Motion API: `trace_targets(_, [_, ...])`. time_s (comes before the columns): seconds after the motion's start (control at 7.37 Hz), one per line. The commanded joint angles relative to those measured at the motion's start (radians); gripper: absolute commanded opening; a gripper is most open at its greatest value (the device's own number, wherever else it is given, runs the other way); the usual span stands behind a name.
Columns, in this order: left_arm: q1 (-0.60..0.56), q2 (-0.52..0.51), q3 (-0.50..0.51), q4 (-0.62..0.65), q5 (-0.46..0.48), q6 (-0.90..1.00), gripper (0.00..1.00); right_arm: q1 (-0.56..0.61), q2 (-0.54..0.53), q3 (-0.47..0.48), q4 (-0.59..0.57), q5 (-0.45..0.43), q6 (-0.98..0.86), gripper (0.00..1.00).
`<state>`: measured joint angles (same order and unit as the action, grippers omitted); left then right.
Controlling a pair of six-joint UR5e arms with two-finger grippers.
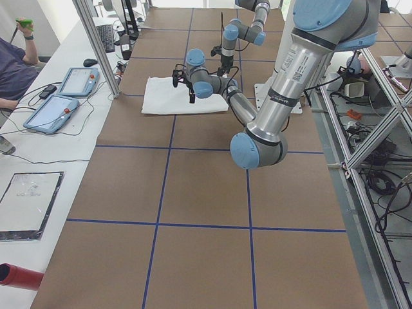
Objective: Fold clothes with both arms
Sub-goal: 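Move the right gripper to the shirt's near corner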
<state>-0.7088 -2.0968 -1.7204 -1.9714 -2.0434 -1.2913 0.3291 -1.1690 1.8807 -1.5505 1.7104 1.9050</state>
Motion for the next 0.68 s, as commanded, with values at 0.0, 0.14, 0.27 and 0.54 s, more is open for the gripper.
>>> trace_targets(0.0, [0.000, -0.005, -0.002, 0.000, 0.002, 0.001, 1.00, -0.016, 0.000, -0.012, -0.002, 0.002, 0.009, 1.00])
trace_targets(0.14, [0.002, -0.006, -0.002, 0.000, 0.003, 0.001, 1.00, -0.016, 0.006, -0.024, -0.002, 0.002, 0.008, 1.00])
trace_targets(0.27, [0.002, -0.009, -0.002, 0.000, 0.005, 0.001, 1.00, -0.016, 0.008, -0.040, -0.002, 0.002, 0.008, 1.00])
trace_targets(0.54, [0.002, -0.011, -0.002, 0.000, 0.005, 0.001, 1.00, -0.018, 0.002, -0.038, -0.017, 0.008, 0.005, 1.00])
